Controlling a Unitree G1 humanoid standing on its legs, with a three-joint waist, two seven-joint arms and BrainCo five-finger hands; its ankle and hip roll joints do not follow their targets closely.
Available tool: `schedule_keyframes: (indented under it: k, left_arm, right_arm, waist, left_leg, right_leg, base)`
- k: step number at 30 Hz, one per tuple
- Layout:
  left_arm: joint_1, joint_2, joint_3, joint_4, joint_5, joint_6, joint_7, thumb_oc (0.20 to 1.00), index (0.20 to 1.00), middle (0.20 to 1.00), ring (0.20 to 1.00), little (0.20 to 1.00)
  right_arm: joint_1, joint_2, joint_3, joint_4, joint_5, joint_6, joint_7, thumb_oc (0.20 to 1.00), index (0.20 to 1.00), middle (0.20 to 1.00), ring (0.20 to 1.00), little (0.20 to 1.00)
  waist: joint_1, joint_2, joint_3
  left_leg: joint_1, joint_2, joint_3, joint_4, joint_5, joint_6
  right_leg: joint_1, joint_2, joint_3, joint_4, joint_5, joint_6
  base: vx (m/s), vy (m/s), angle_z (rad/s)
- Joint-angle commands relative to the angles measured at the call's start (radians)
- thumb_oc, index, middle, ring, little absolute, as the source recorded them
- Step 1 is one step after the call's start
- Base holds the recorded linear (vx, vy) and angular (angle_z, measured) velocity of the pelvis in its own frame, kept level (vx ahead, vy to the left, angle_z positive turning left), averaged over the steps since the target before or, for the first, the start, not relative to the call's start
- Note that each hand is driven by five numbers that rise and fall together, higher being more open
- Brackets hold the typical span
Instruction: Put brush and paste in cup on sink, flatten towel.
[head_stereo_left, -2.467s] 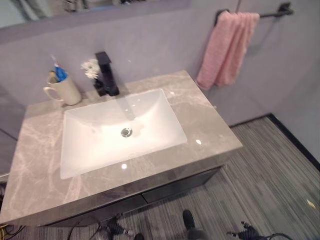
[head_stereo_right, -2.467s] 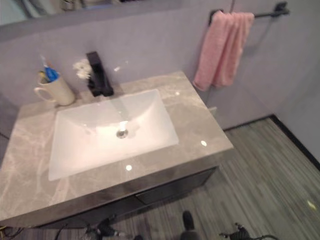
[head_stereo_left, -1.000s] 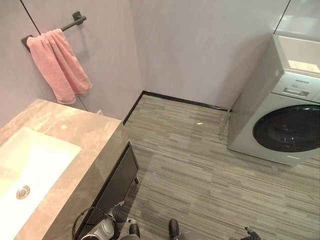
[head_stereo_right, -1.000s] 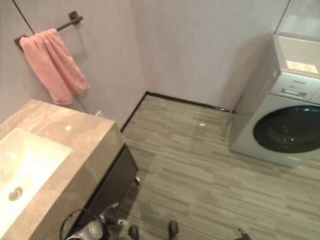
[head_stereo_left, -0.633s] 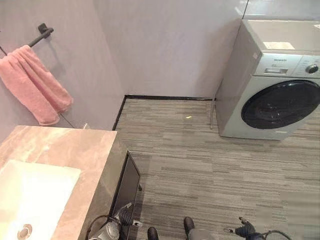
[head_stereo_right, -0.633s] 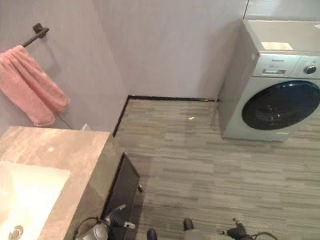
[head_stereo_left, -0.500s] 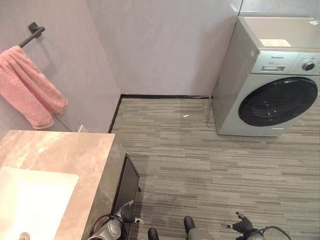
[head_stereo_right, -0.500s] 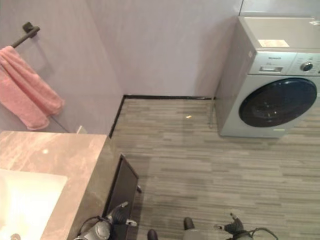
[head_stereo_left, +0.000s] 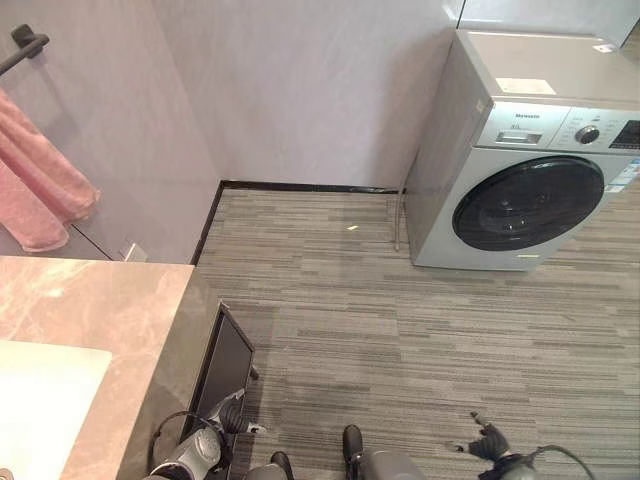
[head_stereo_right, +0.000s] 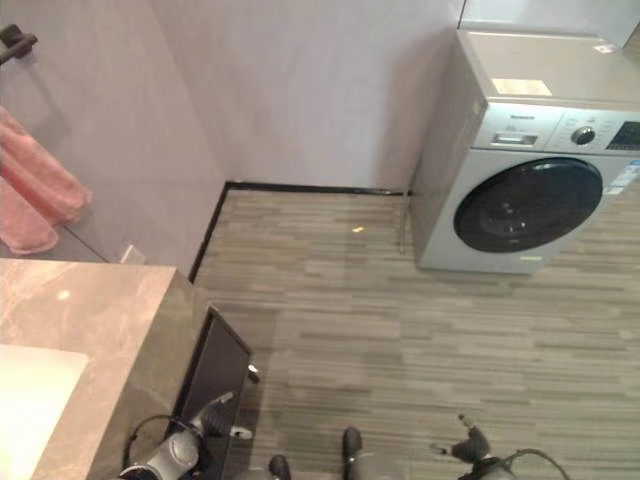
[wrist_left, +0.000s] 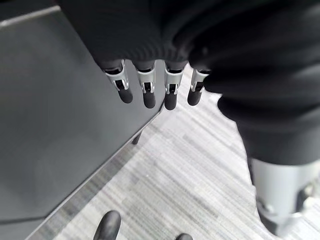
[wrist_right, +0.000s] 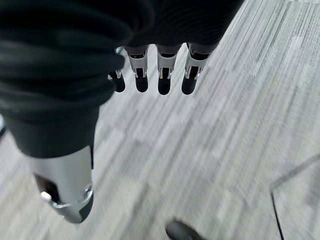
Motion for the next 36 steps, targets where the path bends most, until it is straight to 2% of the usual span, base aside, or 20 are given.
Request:
schedule_keyframes:
  k: [1,4,5,7,8,9,10,13,15,19,21,24,27,28,29,30,32,33,34,36]
  left_arm:
    - [-0.029,-0.004,0.039,-0.01,-0.042,-0.012,0.014,1.0,1.0,1.0,1.0,1.0]
    - [-0.03,-0.014,0.038,-0.01,-0.05,-0.011,0.019,1.0,1.0,1.0,1.0,1.0]
    - [-0.027,-0.016,0.046,-0.007,-0.05,-0.012,0.028,1.0,1.0,1.0,1.0,1.0]
    - [-0.024,-0.017,0.047,-0.005,-0.046,-0.011,0.032,1.0,1.0,1.0,1.0,1.0]
    - [-0.03,-0.018,0.046,0.002,-0.038,-0.01,0.042,1.0,1.0,1.0,1.0,1.0]
    - [-0.03,-0.018,0.046,0.002,-0.038,-0.01,0.042,1.0,1.0,1.0,1.0,1.0]
    - [-0.033,-0.015,0.051,0.004,-0.034,-0.009,0.051,1.0,1.0,1.0,1.0,1.0]
    - [-0.011,-0.014,0.071,-0.003,-0.037,-0.004,0.051,1.0,1.0,1.0,1.0,1.0]
    - [-0.002,-0.015,0.075,-0.002,-0.043,-0.004,0.052,1.0,1.0,1.0,1.0,1.0]
    - [0.015,-0.015,0.076,-0.012,-0.046,-0.006,0.053,1.0,1.0,1.0,1.0,1.0]
    - [0.024,-0.016,0.069,-0.025,-0.049,-0.011,0.049,1.0,1.0,1.0,1.0,1.0]
    - [0.029,-0.013,0.055,-0.052,-0.053,-0.014,0.038,1.0,1.0,1.0,1.0,1.0]
    - [0.018,-0.005,0.041,-0.067,-0.063,-0.015,0.041,1.0,1.0,1.0,1.0,1.0]
    - [0.014,-0.005,0.033,-0.068,-0.058,-0.014,0.04,1.0,1.0,1.0,1.0,1.0]
    - [0.014,-0.006,0.033,-0.068,-0.058,-0.014,0.04,1.0,1.0,1.0,1.0,1.0]
    - [-0.006,-0.003,0.024,-0.063,-0.053,-0.009,0.044,1.0,1.0,1.0,1.0,1.0]
    - [-0.01,-0.003,0.024,-0.056,-0.053,-0.01,0.044,1.0,1.0,1.0,1.0,1.0]
    - [-0.014,-0.002,0.027,-0.044,-0.05,-0.009,0.045,1.0,1.0,1.0,1.0,1.0]
    - [-0.018,-0.006,0.035,-0.02,-0.051,-0.007,0.047,1.0,1.0,1.0,1.0,1.0]
    - [-0.03,-0.005,0.041,-0.006,-0.049,-0.007,0.048,1.0,1.0,1.0,1.0,1.0]
  right_arm:
    - [0.058,-0.052,-0.024,-0.1,0.015,-0.042,-0.01,1.0,1.0,1.0,1.0,1.0]
    - [0.064,-0.054,-0.027,-0.118,0.012,-0.043,-0.016,1.0,1.0,1.0,1.0,1.0]
    - [0.064,-0.053,-0.018,-0.14,-0.004,-0.044,-0.021,1.0,1.0,1.0,1.0,1.0]
    - [0.063,-0.052,-0.012,-0.152,-0.01,-0.045,-0.019,1.0,1.0,1.0,1.0,1.0]
    - [0.058,-0.059,0.005,-0.166,-0.032,-0.049,-0.023,1.0,1.0,1.0,1.0,1.0]
    - [0.058,-0.059,0.005,-0.166,-0.032,-0.049,-0.023,1.0,1.0,1.0,1.0,1.0]
    - [0.054,-0.061,0.015,-0.178,-0.045,-0.05,-0.027,1.0,1.0,1.0,1.0,1.0]
    - [0.029,-0.063,0.037,-0.186,-0.072,-0.04,-0.024,1.0,1.0,1.0,1.0,1.0]
    - [0.021,-0.051,0.044,-0.179,-0.079,-0.036,-0.023,1.0,1.0,1.0,1.0,1.0]
    - [0.002,-0.034,0.049,-0.177,-0.087,-0.031,-0.016,1.0,1.0,1.0,1.0,1.0]
    - [0.002,-0.026,0.053,-0.178,-0.099,-0.027,-0.008,1.0,1.0,1.0,1.0,1.0]
    - [-0.016,-0.022,0.054,-0.17,-0.101,-0.027,-0.008,1.0,1.0,1.0,1.0,1.0]
    - [-0.036,-0.025,0.054,-0.19,-0.099,-0.024,-0.015,1.0,1.0,1.0,1.0,1.0]
    - [-0.038,-0.026,0.051,-0.197,-0.097,-0.023,-0.022,1.0,1.0,1.0,1.0,1.0]
    - [-0.038,-0.027,0.051,-0.197,-0.097,-0.023,-0.022,1.0,1.0,1.0,1.0,1.0]
    - [-0.048,-0.029,0.057,-0.213,-0.095,-0.027,-0.021,1.0,1.0,1.0,1.0,1.0]
    - [-0.048,-0.03,0.06,-0.217,-0.095,-0.026,-0.019,1.0,1.0,1.0,1.0,1.0]
    - [-0.052,-0.035,0.062,-0.215,-0.095,-0.027,-0.017,1.0,1.0,1.0,1.0,1.0]
    - [-0.057,-0.044,0.072,-0.212,-0.099,-0.031,-0.019,1.0,1.0,1.0,1.0,1.0]
    - [-0.057,-0.048,0.075,-0.23,-0.099,-0.03,-0.023,1.0,1.0,1.0,1.0,1.0]
  waist:
    - [-0.017,-0.031,0.0]
    - [-0.013,-0.025,-0.001]
    - [0.0,-0.02,-0.009]
    - [0.008,-0.019,-0.01]
    - [0.025,-0.008,-0.009]
    - [0.026,-0.009,-0.008]
    - [0.03,-0.003,-0.006]
    - [0.036,0.014,-0.034]
    - [0.042,0.013,-0.054]
    - [0.057,-0.016,-0.081]
    - [0.061,-0.042,-0.088]
    - [0.068,-0.046,-0.085]
    - [0.046,-0.019,-0.039]
    - [0.041,0.001,-0.031]
    - [0.039,0.0,-0.03]
    - [0.007,0.022,-0.003]
    - [0.001,0.026,0.001]
    - [-0.009,0.031,0.009]
    - [-0.03,0.033,0.02]
    - [-0.04,0.017,0.019]
  left_leg:
    - [-0.106,-0.04,-0.02,0.212,0.064,0.047]
    - [-0.127,-0.048,-0.024,0.136,0.07,0.059]
    - [-0.156,-0.048,-0.024,-0.014,0.064,0.078]
    - [-0.161,-0.044,-0.026,-0.072,0.081,0.081]
    - [-0.188,-0.019,-0.025,-0.235,0.17,0.062]
    - [-0.185,-0.02,-0.024,-0.237,0.171,0.062]
    - [-0.181,0.008,0.007,-0.333,0.21,0.05]
    - [-0.145,0.033,0.065,-0.363,0.219,0.055]
    - [-0.141,0.021,0.08,-0.33,0.231,0.062]
    - [-0.153,-0.021,0.116,-0.234,0.16,0.097]
    - [-0.137,-0.064,0.129,-0.21,0.108,0.126]
    - [-0.109,-0.102,0.139,-0.191,0.04,0.169]
    - [-0.051,-0.119,0.12,-0.174,-0.002,0.206]
    - [-0.038,-0.114,0.115,-0.165,-0.018,0.213]
    - [-0.04,-0.115,0.115,-0.16,-0.022,0.214]
    - [0.01,-0.129,0.08,-0.151,-0.053,0.218]
    - [0.028,-0.132,0.078,-0.146,-0.064,0.217]
    - [0.057,-0.135,0.081,-0.142,-0.086,0.213]
    - [0.086,-0.152,0.054,-0.118,-0.108,0.197]
    - [0.1,-0.168,0.041,-0.104,-0.124,0.187]
  right_leg:
    - [0.172,0.015,0.02,-0.09,-0.027,0.052]
    - [0.189,0.01,0.021,-0.102,-0.037,0.058]
    - [0.204,0.003,0.028,-0.119,-0.049,0.071]
    - [0.213,0.004,0.032,-0.122,-0.055,0.075]
    - [0.243,0.014,0.04,-0.129,-0.074,0.081]
    - [0.244,0.013,0.041,-0.129,-0.074,0.081]
    - [0.265,0.014,0.043,-0.133,-0.087,0.084]
    - [0.315,0.012,0.057,-0.125,-0.131,0.097]
    - [0.339,-0.008,0.068,-0.099,-0.152,0.1]
    - [0.348,-0.072,0.079,-0.015,-0.126,0.133]
    - [0.333,-0.105,0.08,0.07,-0.036,0.173]
    - [0.253,-0.132,0.077,0.269,0.16,0.231]
    - [0.131,-0.139,0.044,0.475,0.234,0.222]
    - [0.094,-0.127,0.039,0.51,0.224,0.212]
    - [0.093,-0.13,0.038,0.516,0.22,0.212]
    - [-0.028,-0.092,0.042,0.533,0.073,0.18]
    - [-0.051,-0.109,0.024,0.502,0.056,0.166]
    - [-0.084,-0.132,-0.008,0.456,-0.006,0.143]
    - [-0.145,-0.103,0.011,0.35,-0.03,0.138]
    - [-0.163,-0.101,0.043,0.223,0.015,0.152]
  base:
    - [0.12,-0.131,0.11]
    - [0.13,-0.01,0.04]
    - [0.22,0.041,0.04]
    - [0.26,0.04,-0.09]
    - [0.23,0.029,-0.16]
    - [0.42,0.047,-0.18]
    - [0.31,0.04,-0.15]
    - [0.37,0.067,-0.2]
    - [0.49,0.125,-0.28]
    - [0.41,0.134,-0.18]
    - [0.36,0.129,-0.34]
    - [0.28,0.141,-0.04]
    - [0.2,0.157,0.07]
    - [0.15,0.096,0.37]
    - [0.27,0.104,0.36]
    - [0.25,0.077,0.38]
    - [0.21,0.054,0.4]
    - [0.28,-0.055,0.51]
    - [0.36,-0.092,0.42]
    - [0.32,-0.145,0.17]
